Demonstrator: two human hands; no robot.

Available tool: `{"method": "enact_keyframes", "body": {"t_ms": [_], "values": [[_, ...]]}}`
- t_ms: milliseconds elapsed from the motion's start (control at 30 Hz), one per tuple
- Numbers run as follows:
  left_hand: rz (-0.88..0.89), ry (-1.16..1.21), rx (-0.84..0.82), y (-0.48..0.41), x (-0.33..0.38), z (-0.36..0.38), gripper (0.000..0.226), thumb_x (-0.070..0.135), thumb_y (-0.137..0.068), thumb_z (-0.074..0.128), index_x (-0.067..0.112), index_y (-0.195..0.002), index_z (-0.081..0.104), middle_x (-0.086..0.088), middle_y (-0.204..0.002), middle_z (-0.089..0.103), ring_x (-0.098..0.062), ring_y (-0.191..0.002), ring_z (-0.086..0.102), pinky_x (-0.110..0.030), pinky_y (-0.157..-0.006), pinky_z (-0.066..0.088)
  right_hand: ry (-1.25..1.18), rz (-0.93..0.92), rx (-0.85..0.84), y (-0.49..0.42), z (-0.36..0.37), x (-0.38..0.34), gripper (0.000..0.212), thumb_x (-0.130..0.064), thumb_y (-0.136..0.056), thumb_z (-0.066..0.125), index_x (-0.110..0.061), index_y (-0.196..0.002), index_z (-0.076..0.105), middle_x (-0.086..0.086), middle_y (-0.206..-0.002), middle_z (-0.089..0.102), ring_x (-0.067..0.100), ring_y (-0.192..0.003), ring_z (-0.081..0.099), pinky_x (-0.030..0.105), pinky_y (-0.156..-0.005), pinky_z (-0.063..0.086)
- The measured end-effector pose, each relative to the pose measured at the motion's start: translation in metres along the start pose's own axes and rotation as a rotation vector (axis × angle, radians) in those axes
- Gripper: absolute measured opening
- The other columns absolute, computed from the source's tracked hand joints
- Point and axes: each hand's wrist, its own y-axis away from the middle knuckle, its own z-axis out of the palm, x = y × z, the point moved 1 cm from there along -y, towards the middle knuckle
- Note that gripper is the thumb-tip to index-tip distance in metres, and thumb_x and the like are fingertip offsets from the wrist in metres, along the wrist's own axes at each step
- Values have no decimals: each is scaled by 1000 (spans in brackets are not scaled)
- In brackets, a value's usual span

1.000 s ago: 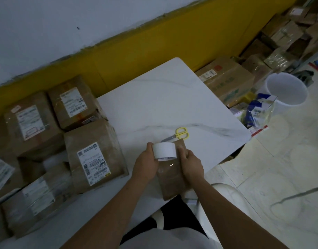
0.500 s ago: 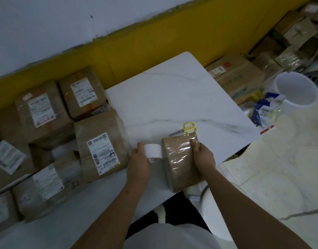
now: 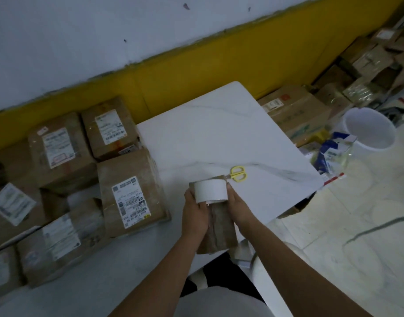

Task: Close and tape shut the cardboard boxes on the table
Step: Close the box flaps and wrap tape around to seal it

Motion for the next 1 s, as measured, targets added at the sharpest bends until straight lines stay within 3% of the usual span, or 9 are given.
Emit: {"method": "enact_keyframes", "body": {"t_ms": [100, 167, 300, 433, 633, 800, 867, 933, 1000], "values": [[37, -61, -31, 1, -3, 9, 28, 30, -103, 40, 20, -129, 40, -7, -112, 64, -21, -93, 62, -30, -73, 47, -280, 85, 139, -3, 3, 11, 33, -50, -97, 51, -28, -119, 63, -6, -118, 63, 7, -105, 58, 21, -90, 46], [102, -164, -42, 0, 0, 10, 25, 27, -102, 42, 19, -126, 43, -7, -106, 66, -26, -93, 65, -36, -74, 53, -85, 28, 209, -2, -5, 11, 24, -37, -104, 43, -30, -114, 63, -10, -106, 61, 5, -96, 55, 12, -76, 39], [329, -536, 112, -3, 11, -19, 45, 18, -97, 49, 9, -140, 40, -13, -110, 67, -33, -93, 67, -41, -75, 55, 273, -76, 249, 0, -16, 15, 51, -49, -105, 22, -21, -108, 65, -3, -95, 60, 16, -91, 54, 27, -83, 37], [271, -756, 130, -8, -8, -55, 37, 11, -97, 49, 8, -133, 40, -14, -106, 68, -29, -86, 68, -40, -69, 56, 288, -95, 247, 2, -23, 13, 50, -48, -105, 21, -19, -94, 61, -3, -87, 61, 18, -89, 57, 27, -81, 36], [198, -300, 161, -11, -22, -12, 36, 7, -92, 53, 12, -127, 47, -7, -101, 63, -26, -86, 61, -42, -70, 54, 150, 6, 203, -13, -47, 29, 55, -55, -103, 21, -23, -112, 65, 0, -103, 66, 17, -99, 59, 32, -94, 42], [-18, 158, -231, -16, -15, 25, 51, 38, -99, 51, 27, -145, 32, 1, -133, 53, -15, -112, 55, -29, -89, 46, 25, 190, 152, -19, -69, 54, 47, -47, -105, 28, -17, -94, 62, 11, -98, 64, 21, -89, 59, 36, -88, 47], [-18, 140, -203, -14, -15, 30, 50, 40, -101, 45, 27, -146, 30, -1, -133, 53, -14, -108, 56, -27, -85, 44, 55, 151, 147, -14, -65, 42, 46, -56, -100, 34, -20, -111, 60, 9, -114, 61, 25, -105, 57, 38, -93, 45], [-18, 83, -100, -16, -17, 28, 57, 49, -98, 41, 24, -148, 30, -7, -133, 54, -18, -105, 57, -30, -85, 46, 6, 178, 35, -8, -54, 24, 82, -76, -87, 40, -26, -151, 29, 3, -145, 43, 27, -133, 44, 44, -110, 38], [-28, 0, -57, -20, -19, 24, 64, 55, -94, 37, 22, -149, 28, -12, -133, 53, -25, -107, 58, -38, -88, 51, 3, 227, -80, -7, -46, 11, 113, -89, -68, 50, -29, -155, 10, 3, -154, 36, 28, -134, 44, 46, -109, 40]]}}
